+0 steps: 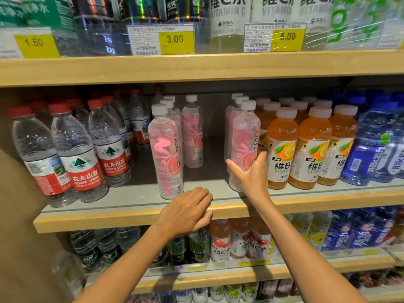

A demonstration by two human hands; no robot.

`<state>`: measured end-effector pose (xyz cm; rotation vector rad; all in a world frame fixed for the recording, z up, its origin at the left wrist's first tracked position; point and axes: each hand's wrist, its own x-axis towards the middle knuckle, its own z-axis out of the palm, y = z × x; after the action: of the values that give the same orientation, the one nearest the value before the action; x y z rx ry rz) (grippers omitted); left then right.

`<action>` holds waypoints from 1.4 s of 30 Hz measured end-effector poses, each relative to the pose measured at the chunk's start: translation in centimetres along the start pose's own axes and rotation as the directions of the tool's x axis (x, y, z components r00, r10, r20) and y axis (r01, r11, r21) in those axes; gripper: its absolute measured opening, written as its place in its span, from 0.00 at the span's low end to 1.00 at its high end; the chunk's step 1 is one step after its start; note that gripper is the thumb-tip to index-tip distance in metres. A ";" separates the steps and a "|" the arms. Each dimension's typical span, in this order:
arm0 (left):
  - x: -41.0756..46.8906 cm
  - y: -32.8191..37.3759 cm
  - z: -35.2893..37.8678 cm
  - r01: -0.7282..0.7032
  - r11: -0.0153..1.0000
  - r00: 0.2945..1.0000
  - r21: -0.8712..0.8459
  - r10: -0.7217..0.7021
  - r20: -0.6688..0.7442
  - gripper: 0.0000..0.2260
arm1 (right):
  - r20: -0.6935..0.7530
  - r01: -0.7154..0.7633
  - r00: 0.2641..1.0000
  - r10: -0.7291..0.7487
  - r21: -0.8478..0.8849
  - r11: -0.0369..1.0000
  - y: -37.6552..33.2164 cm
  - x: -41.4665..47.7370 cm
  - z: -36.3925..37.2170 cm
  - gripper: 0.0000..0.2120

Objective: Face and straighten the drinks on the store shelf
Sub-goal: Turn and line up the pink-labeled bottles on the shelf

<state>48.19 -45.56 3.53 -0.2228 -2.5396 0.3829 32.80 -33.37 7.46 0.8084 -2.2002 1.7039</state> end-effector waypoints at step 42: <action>-9.9 -5.1 0.4 0.452 0.884 0.851 0.123 -0.386 -0.357 0.21 | 0.276 -0.001 0.961 0.009 -0.028 1.000 -3.1 3.7 13.5 0.33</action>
<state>55.84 -52.84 -0.13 0.3264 -2.1256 0.3893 33.44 -47.67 7.96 1.0939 -2.3981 1.6445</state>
